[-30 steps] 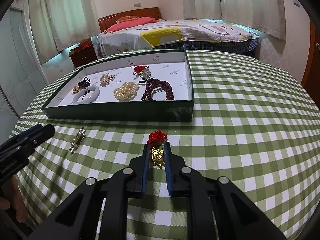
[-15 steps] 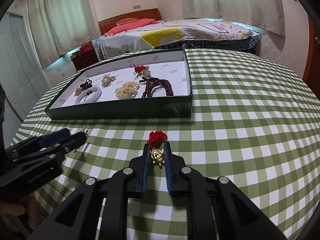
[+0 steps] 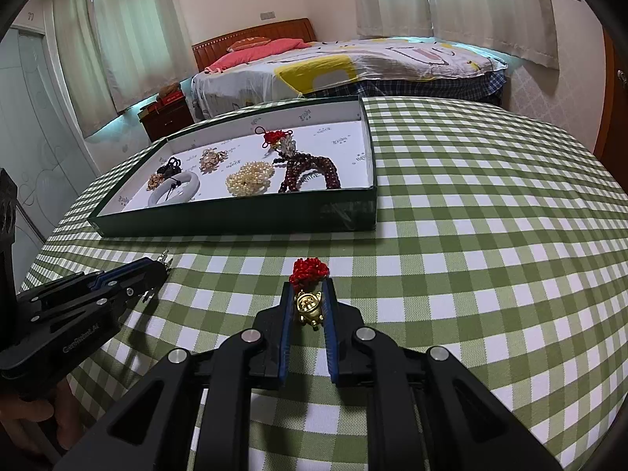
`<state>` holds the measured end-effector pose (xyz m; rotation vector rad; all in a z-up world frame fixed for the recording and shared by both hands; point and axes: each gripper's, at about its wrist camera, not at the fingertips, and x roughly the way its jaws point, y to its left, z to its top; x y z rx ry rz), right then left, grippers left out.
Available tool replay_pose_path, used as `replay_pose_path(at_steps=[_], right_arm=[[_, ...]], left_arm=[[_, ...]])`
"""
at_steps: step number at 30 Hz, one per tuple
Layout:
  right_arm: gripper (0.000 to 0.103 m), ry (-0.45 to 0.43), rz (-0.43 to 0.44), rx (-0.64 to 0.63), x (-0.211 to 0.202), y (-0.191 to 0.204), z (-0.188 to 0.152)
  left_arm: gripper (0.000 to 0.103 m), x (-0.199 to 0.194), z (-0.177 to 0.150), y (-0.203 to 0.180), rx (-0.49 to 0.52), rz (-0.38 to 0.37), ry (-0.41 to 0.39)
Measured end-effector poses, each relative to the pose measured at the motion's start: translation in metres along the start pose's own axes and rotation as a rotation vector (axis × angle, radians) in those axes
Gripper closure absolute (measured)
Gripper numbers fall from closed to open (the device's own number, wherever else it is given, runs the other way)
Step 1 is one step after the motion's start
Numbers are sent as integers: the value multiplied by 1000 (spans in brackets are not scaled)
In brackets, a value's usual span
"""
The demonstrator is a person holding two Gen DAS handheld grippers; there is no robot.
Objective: Organize jewelry
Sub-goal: 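Grasp the gold charm with red tassel with the right tool while the left tool grasps the silver rhinestone brooch, then carry the gold charm and rhinestone brooch into the green box and open both tools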
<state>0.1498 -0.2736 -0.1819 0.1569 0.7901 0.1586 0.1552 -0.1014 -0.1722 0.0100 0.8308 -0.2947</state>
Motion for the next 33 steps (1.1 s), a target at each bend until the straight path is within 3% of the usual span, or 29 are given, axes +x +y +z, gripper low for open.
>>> replay_pose_path(at_steps=[33], right_arm=[[90,-38,29,-48,-14,31,9]], left_arm=[[91,-43,11,32,-75,13,-105]])
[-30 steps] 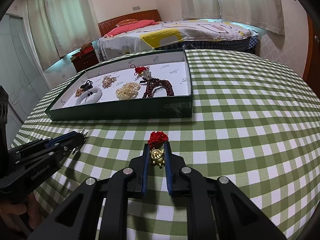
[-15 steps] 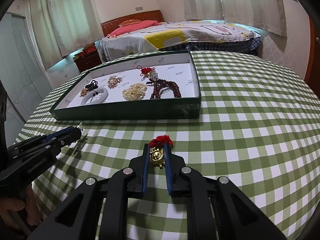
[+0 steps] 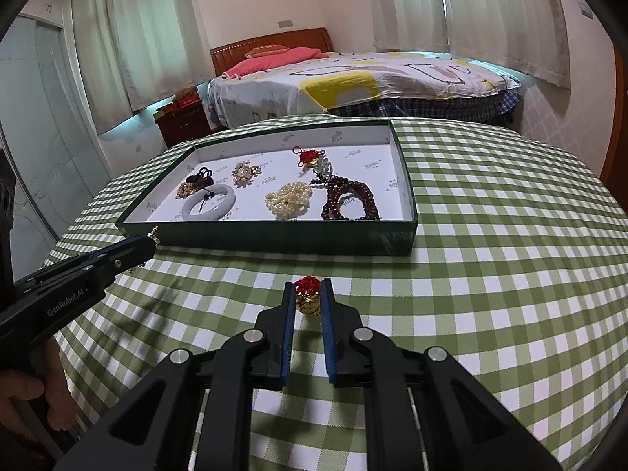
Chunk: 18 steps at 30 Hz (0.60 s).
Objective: Organize jewelry
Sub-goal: 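Carry the gold charm and rhinestone brooch into the green box and open both tools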
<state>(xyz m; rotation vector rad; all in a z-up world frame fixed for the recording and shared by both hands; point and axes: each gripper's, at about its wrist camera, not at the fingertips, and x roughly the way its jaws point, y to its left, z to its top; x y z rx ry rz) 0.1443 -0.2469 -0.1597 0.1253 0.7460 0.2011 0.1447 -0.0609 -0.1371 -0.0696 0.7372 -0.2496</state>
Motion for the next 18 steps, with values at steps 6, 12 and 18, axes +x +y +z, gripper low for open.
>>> replay_pose_path(at_steps=[6,12,18], right_arm=[[90,-9,-1,-6,-3,2,1],[90,-24,2,-10,-8,4,5],[90,-61,6,-9,-17,5,17]], left_arm=[[91,-3,0,4,-8,1,-7],[91,-8,4,5,-12,-3,-24],[91,-17,17,3,-14,-14,-57]])
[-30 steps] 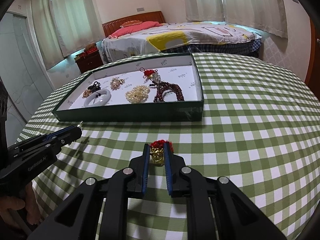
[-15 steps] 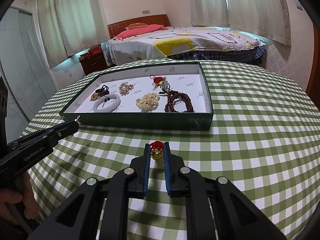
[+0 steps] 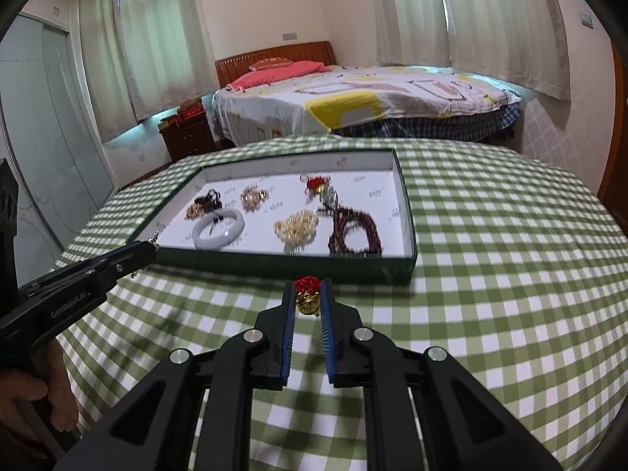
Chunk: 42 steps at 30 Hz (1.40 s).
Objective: Organize jewelry
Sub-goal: 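Carry the gold charm and rhinestone brooch into the green box and open both tools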
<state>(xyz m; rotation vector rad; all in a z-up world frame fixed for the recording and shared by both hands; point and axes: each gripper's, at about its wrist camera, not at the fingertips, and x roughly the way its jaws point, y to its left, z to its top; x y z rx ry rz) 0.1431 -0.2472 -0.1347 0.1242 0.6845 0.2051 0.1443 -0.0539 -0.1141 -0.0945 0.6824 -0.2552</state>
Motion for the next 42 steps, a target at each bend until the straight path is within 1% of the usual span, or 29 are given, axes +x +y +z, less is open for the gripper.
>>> replay_pose_path(at_steps=[5,12,17,21,27,31,33,38,42], right_arm=[[90,-42,-4,-9,-4,1,19],[90,-96,0,-23,3,3,54],[90,-123,-5,-34,19,3,82],[90,-135,-20,-43,40,-1,103],[90,-109,-41,-48,79,-9,121],[90,-73,-50,-45,103,-16,125],[90,-47,-55,-41,116,-21,126],[90,27,-66,-36,141,-33,128],[90,82,-69,-23,155,-40,129]], left_arm=[[91,-8,20,-3,4,-14,-49],[91,-4,50,-5,25,-16,-102],[91,8,79,0,43,1,-143],[91,28,100,10,43,19,-148],[91,71,121,34,10,44,-93],[91,105,130,49,8,70,-35],[91,124,132,57,-2,82,2],[91,155,136,67,-19,93,77],[91,172,137,65,10,104,125]])
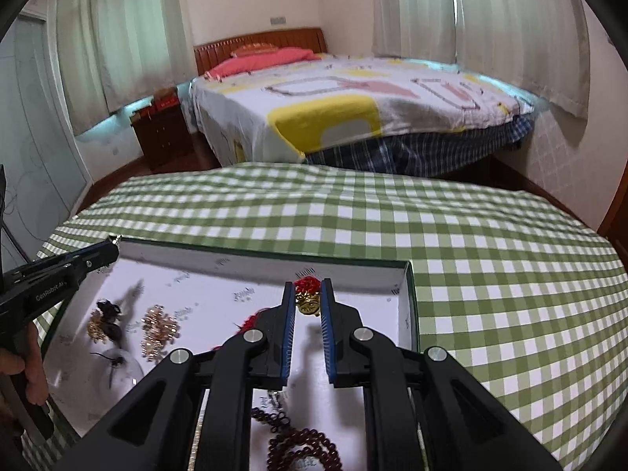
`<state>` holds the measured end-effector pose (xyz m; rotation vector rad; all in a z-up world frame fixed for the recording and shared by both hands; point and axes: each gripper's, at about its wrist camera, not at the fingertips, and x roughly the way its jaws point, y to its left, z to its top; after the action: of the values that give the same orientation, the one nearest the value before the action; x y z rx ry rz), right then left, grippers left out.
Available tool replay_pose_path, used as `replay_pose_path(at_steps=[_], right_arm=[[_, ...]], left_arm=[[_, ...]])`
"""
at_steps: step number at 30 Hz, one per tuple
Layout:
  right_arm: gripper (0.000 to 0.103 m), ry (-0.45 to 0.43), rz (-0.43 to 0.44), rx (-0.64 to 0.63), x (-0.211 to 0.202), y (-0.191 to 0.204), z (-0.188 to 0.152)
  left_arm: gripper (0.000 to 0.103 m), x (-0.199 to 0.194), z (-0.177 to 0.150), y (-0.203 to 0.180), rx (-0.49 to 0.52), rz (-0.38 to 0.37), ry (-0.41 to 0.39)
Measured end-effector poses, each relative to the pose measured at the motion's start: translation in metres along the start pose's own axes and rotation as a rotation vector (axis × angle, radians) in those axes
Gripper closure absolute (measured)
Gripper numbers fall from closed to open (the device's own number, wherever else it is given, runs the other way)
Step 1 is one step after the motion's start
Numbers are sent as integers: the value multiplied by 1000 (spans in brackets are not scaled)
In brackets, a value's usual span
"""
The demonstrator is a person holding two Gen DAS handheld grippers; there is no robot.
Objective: Organize jewelry
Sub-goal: 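Carry the gold charm and rhinestone brooch into the green box and open both tools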
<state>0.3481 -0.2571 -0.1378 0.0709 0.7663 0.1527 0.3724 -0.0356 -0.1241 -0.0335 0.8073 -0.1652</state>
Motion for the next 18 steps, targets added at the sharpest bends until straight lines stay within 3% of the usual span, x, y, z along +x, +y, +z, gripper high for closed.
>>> replay_pose_path(at_steps=[16,18], right_arm=[[89,122,21,33,20,-10,-1],[85,134,24,37,22,-10,-1]], left_arm=[[91,32,-4,-2,-2,-18,166],[85,34,-5,-2,-6,-16,176]])
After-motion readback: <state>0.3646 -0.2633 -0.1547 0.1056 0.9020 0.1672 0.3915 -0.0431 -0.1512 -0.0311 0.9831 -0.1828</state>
